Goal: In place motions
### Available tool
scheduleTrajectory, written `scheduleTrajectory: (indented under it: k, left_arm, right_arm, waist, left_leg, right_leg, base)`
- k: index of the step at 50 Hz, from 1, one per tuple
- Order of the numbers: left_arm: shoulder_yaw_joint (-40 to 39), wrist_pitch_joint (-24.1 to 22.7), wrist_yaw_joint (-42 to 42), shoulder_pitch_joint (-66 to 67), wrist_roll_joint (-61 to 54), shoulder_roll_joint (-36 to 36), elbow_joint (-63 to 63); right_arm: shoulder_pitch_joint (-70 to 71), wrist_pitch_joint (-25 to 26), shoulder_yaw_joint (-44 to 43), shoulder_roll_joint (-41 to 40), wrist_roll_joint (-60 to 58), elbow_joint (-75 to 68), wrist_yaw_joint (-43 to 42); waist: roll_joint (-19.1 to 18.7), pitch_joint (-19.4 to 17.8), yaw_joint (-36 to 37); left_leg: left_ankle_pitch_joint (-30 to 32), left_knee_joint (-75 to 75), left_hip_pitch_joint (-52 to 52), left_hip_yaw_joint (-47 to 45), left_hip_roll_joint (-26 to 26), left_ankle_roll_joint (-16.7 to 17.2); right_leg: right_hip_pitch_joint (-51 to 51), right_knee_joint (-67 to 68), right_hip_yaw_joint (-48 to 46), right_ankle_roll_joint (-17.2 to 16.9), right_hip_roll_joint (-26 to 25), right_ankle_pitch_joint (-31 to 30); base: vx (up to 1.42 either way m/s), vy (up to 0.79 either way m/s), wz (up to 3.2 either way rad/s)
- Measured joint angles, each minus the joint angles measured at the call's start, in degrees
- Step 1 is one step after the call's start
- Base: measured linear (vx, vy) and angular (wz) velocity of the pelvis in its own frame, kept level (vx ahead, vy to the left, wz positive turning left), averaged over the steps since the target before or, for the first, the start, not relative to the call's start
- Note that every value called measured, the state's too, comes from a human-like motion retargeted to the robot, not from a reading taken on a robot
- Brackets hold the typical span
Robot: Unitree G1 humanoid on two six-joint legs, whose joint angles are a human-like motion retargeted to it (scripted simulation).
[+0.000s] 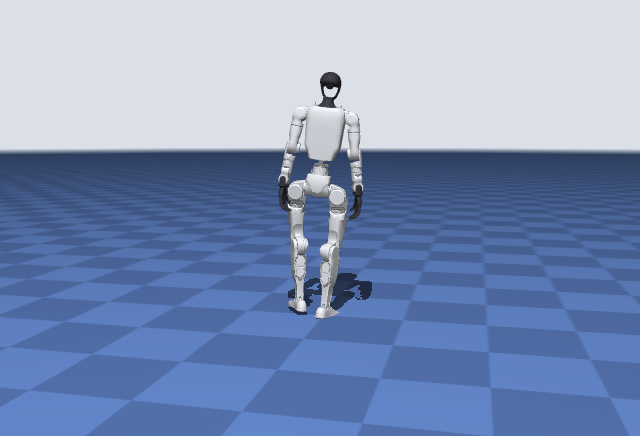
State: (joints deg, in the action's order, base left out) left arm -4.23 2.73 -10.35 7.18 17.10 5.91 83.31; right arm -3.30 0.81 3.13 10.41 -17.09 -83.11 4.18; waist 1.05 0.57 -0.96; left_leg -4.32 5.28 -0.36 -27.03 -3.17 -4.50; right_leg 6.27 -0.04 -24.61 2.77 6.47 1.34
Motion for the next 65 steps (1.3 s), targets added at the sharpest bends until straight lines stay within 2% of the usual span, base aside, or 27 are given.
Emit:
scheduleTrajectory:
  k: [11, 17, 19, 20, 23, 25, 28, 30, 32, 35, 37, 40, 43, 47, 50, 55, 58, 60, 62, 65]
  left_arm:
    - [0.7, -0.2, -0.1, 0.7, 0.8, -0.5, -0.5]
    - [0.7, -0.3, -1.2, -1.0, 1.6, -0.1, -0.4]
    - [1.3, -0.3, -1.5, -1.7, 1.8, 0.3, -0.9]
    - [1.6, -0.3, -1.5, -2.1, 1.8, 0.6, -1.2]
    - [1.6, -0.3, -1.2, -3.0, 1.2, 0.9, -2.3]
    - [1.2, -0.4, -0.9, -3.5, 0.4, 0.7, -3.0]
    - [1.3, -0.7, -1.0, -4.6, -1.2, 0.5, -4.1]
    - [1.6, -0.8, -1.3, -5.6, -1.8, 0.4, -4.9]
    - [1.8, -1.0, -1.3, -6.7, -2.0, 0.5, -5.6]
    - [3.2, -1.2, -0.7, -7.5, -2.1, 0.1, -6.2]
    - [4.6, -1.5, 0.5, -7.2, -3.0, -0.6, -5.7]
    - [4.2, -1.9, 0.8, -6.9, -3.8, -1.0, -4.3]
    - [2.1, -1.3, 0.3, -6.5, -1.9, -0.6, -2.8]
    - [0.3, -0.5, 1.7, -6.5, -1.1, 0.2, -0.5]
    - [-0.2, -0.1, 2.3, -7.3, -2.4, 0.8, 1.2]
    - [-1.8, 0.2, 3.5, -8.3, -4.8, 1.4, 3.1]
    - [-3.5, 0.1, 4.4, -7.9, -5.4, 1.2, 3.4]
    - [-4.2, 0.0, 5.0, -7.4, -5.9, 0.7, 3.6]
    - [-5.2, -0.1, 5.3, -7.0, -6.3, 0.2, 4.1]
    - [-7.2, 0.0, 5.8, -5.9, -7.3, -0.2, 5.1]
  right_arm:
    - [2.5, 0.0, 0.4, 1.8, 1.0, 1.6, 0.3]
    - [3.0, -0.7, -0.4, 2.4, 2.4, 0.5, -0.6]
    - [2.5, -0.8, -0.9, 2.4, 3.5, -0.1, -0.7]
    - [2.3, -0.8, -1.1, 2.3, 3.8, -0.5, -0.7]
    - [1.9, -0.5, -1.4, 2.0, 3.7, -2.3, -0.6]
    - [1.6, -0.5, -1.4, 1.8, 3.5, -3.3, -0.7]
    - [1.1, -0.7, -1.8, 1.6, 3.5, -4.1, -0.8]
    - [0.8, -0.9, -1.9, 1.5, 3.6, -4.3, -0.5]
    - [0.7, -1.1, -1.7, 1.6, 3.5, -4.3, 0.1]
    - [0.3, -1.1, -2.2, 2.0, 2.4, -4.2, 1.1]
    - [-0.3, -1.2, -2.7, 2.7, 1.3, -3.8, 1.0]
    - [-0.2, -1.2, -2.5, 3.6, -0.1, -2.7, -0.6]
    - [-0.3, -1.7, -2.2, 4.1, 0.6, -2.5, -2.3]
    - [-1.7, -2.0, -3.5, 4.4, 2.6, -3.9, -2.2]
    - [-2.9, -1.7, -5.7, 4.3, 2.5, -5.1, -2.3]
    - [-5.1, -1.7, -8.4, 4.0, 1.7, -5.4, -4.1]
    - [-5.6, -1.7, -9.0, 4.3, 1.9, -5.2, -4.3]
    - [-5.7, -1.6, -9.4, 4.7, 2.1, -5.0, -4.3]
    - [-5.0, -1.3, -9.4, 5.1, 2.3, -4.5, -4.4]
    - [-3.6, -1.3, -8.5, 5.2, 2.7, -2.4, -5.3]
  waist:
    - [0.0, 0.2, 1.7]
    - [-0.5, 0.6, 0.9]
    - [-0.7, 0.3, 0.1]
    - [-0.8, 0.1, -0.5]
    - [-0.9, -0.3, -2.2]
    - [-0.8, -0.3, -3.2]
    - [-0.5, -1.0, -3.7]
    - [-0.5, -2.4, -3.1]
    - [-0.3, -3.6, -0.8]
    - [-0.3, -4.5, 3.7]
    - [-0.5, -4.8, 6.1]
    - [-0.5, -5.6, 4.9]
    - [-0.2, -4.2, 0.2]
    - [1.4, -2.8, -0.2]
    - [3.4, -2.0, 2.0]
    - [5.4, 0.0, 3.6]
    - [5.4, 1.9, 5.6]
    - [5.3, 3.0, 7.6]
    - [5.4, 3.3, 9.2]
    - [5.8, 2.8, 12.4]
  left_leg:
    - [-0.6, -0.1, -0.5, 1.2, -1.0, 0.2]
    - [-1.3, 3.1, -5.0, 4.9, -0.2, 1.5]
    - [-1.0, 4.1, -6.2, 7.6, -0.1, 1.7]
    - [-0.9, 4.5, -6.7, 9.1, -0.2, 1.7]
    - [0.0, 5.1, -8.2, 13.3, -0.7, 1.7]
    - [0.9, 5.3, -9.6, 15.9, -1.5, 1.7]
    - [2.4, 5.5, -11.5, 19.3, -3.2, 1.6]
    - [3.9, 5.4, -12.1, 21.4, -4.0, 1.7]
    - [5.6, 5.2, -13.1, 22.5, -4.7, 2.0]
    - [7.2, 4.1, -14.7, 23.9, -5.9, 1.7]
    - [5.5, 3.5, -15.2, 22.4, -5.6, 0.9]
    - [-0.6, 3.1, -15.4, 10.5, -2.3, -0.8]
    - [-7.4, 2.7, -14.2, -6.9, 1.5, -0.3]
    - [-11.1, 4.2, -10.5, -29.1, 6.0, 5.6]
    - [-10.3, 6.8, -7.0, -40.7, 7.5, 7.8]
    - [-8.8, 10.9, -6.4, -40.5, 7.3, 7.1]
    - [-7.0, 8.9, -7.0, -41.6, 6.2, 8.2]
    - [-5.2, 6.1, -6.6, -47.1, 4.8, 8.3]
    - [-1.7, 5.0, -9.2, -42.6, 4.6, 7.5]
    - [-1.9, 3.6, -11.3, -37.9, 3.3, 6.6]
  right_leg:
    - [-0.4, 1.3, 0.0, -1.5, 0.8, -0.2]
    - [-2.5, 6.1, -0.3, -3.5, 1.0, 1.2]
    - [-3.2, 8.1, 1.7, -2.9, 0.7, 0.6]
    - [-3.6, 8.9, 2.9, -2.3, 0.5, 0.1]
    - [-6.1, 11.4, 17.1, -3.3, -1.8, -1.1]
    - [-7.8, 12.3, 27.4, -6.4, -3.3, -1.6]
    - [-8.2, 11.4, 33.0, -12.1, -2.5, -1.8]
    - [-7.2, 10.4, 30.9, -11.4, -1.8, 0.6]
    - [-5.8, 8.3, 21.2, -7.9, 0.3, 2.4]
    - [-5.7, 7.7, 17.5, -7.6, 0.4, 2.7]
    - [-4.7, 6.8, 11.6, -8.3, 2.2, 2.7]
    - [-2.7, 5.5, 4.6, -8.9, 3.5, 3.2]
    - [-0.9, 4.1, -5.4, -9.9, 4.3, 4.1]
    - [1.4, 2.7, -16.4, -11.9, 5.5, 5.1]
    - [3.3, 1.7, -24.5, -13.9, 6.2, 5.6]
    - [5.1, 1.2, -35.7, -17.4, 6.1, 5.5]
    - [4.0, 0.6, -40.3, -17.8, 4.1, 4.8]
    - [3.0, 0.2, -42.4, -17.8, 2.8, 4.4]
    - [2.4, -0.2, -44.2, -17.8, 1.9, 3.9]
    - [2.4, 0.0, -46.1, -17.8, 1.2, 3.0]
  base:
    - [0.07, 0.07, 0.0]
    - [-0.01, 0.04, 0.58]
    - [-0.01, -0.02, 1.38]
    - [-0.04, -0.04, 1.6]
    - [-0.08, -0.04, 1.76]
    - [-0.11, -0.03, 1.9]
    - [-0.14, -0.02, 1.97]
    - [-0.24, -0.01, 1.81]
    - [-0.31, -0.03, 1.42]
    - [-0.27, 0.0, 1.56]
    - [-0.21, 0.05, 1.93]
    - [-0.29, 0.07, 2.59]
    - [-0.24, 0.11, 3.44]
    - [-0.16, 0.15, 3.23]
    - [-0.11, 0.13, 3.03]
    - [0.0, 0.21, 2.92]
    - [0.01, 0.24, 2.15]
    - [0.02, 0.2, 1.67]
    - [0.05, 0.23, 1.47]
    - [0.04, 0.07, 0.69]
